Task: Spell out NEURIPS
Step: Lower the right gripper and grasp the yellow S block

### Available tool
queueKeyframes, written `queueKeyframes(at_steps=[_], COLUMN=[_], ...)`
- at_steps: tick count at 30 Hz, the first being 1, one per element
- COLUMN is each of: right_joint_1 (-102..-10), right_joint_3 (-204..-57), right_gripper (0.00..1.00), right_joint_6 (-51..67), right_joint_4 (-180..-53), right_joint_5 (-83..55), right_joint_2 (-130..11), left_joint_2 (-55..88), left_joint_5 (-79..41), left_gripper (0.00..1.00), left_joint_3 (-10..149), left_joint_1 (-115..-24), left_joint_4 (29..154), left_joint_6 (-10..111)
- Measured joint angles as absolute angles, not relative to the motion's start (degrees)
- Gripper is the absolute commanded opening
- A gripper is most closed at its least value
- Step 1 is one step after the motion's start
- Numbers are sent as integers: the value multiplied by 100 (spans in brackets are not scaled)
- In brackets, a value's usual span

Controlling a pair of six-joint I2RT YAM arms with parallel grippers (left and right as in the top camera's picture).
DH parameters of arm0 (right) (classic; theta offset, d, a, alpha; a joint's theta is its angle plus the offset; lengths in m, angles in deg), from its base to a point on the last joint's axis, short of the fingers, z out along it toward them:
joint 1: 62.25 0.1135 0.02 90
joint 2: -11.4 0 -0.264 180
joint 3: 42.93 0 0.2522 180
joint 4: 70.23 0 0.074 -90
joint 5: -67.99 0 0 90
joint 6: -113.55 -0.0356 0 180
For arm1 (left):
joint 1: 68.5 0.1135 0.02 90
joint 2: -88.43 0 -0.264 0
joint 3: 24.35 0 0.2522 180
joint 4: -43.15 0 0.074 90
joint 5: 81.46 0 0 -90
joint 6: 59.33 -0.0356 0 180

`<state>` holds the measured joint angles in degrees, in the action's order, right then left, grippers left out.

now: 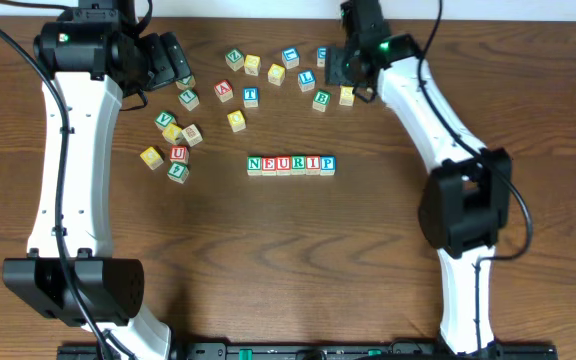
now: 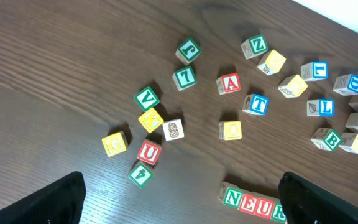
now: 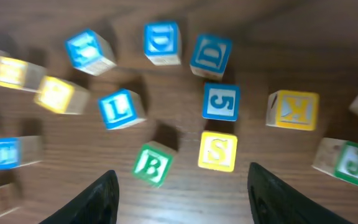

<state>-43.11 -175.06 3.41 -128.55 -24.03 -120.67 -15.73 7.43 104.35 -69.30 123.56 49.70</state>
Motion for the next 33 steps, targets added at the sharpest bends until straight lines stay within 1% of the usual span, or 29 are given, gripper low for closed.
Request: queueKeyframes(at_steps=[6, 17, 29, 33], right_joint_1=[-4311, -4311, -4344, -4344], right_joint_3=[-17504, -17504, -17504, -17506], right_gripper=[59, 56, 56, 54], right_joint_6=[284, 65, -129, -147], right_joint_4=[-12704, -12673, -12660, -12662], right_joint_5=[-2556, -2925, -2958, -2958], right_joint_2=[-12552, -12581, -12821, -12852], left_joint_2=[-1573, -1573, -1573, -1573], left_joint_5=[743, 743, 743, 743], left_gripper=[98, 98, 98, 98], left_joint_3=[10435, 10435, 10435, 10435], left_joint_1=[-6930, -6930, -6930, -6930], left_joint_4=[12356, 12356, 12356, 12356], left_joint_6=[4970, 4970, 4970, 4970])
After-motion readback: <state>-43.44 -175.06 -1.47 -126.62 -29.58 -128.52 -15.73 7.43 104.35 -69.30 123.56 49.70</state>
